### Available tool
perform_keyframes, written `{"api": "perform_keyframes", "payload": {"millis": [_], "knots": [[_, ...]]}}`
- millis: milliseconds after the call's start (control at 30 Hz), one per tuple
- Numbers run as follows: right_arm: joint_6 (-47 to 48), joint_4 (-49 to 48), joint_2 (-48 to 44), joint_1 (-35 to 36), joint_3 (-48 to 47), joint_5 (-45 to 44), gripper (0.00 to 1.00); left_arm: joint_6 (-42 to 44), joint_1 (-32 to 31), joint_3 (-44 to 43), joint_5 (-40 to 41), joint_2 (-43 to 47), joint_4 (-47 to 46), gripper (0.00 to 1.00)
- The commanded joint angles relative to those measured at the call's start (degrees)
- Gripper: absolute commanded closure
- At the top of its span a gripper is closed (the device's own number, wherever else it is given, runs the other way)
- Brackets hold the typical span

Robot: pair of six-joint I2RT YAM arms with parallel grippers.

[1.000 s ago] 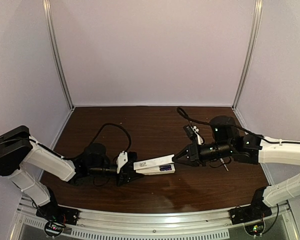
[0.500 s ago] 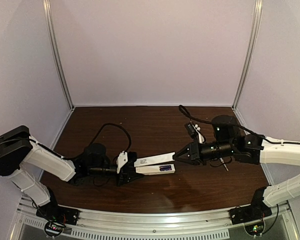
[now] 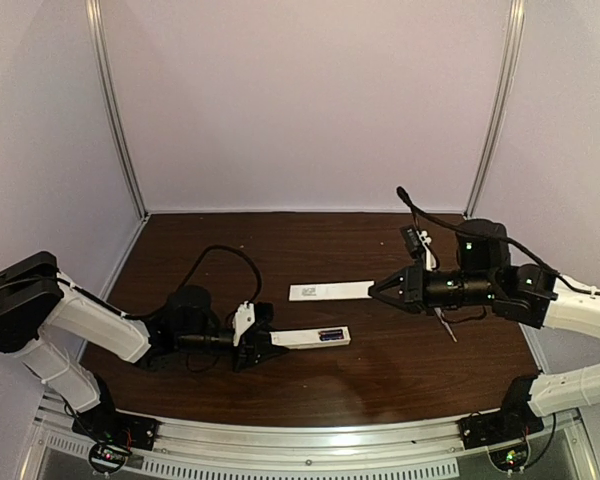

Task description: Unload the batteries from the remote control

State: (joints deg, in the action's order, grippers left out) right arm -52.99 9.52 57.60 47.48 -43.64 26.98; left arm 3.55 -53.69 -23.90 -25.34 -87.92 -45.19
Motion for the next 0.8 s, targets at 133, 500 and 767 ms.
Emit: {"api": "perform_keyframes", "payload": {"millis": [133, 500, 767], "knots": [[4.63, 11.96, -5.89, -2.51, -0.80, -12.06, 1.00, -0.06, -0.31, -1.02, -0.32, 1.41, -3.56, 1.00], [9.69, 23.74, -7.03, -2.82, -3.17, -25.74, 1.00, -0.10, -0.32, -0.71, -0.34, 1.74, -3.91, 1.00], [12.61, 29.36, -4.50, -2.81, -4.80, -33.91, 1.00, -0.12, -0.36, -0.75, -0.07, 1.60, -4.06, 1.00]]}}
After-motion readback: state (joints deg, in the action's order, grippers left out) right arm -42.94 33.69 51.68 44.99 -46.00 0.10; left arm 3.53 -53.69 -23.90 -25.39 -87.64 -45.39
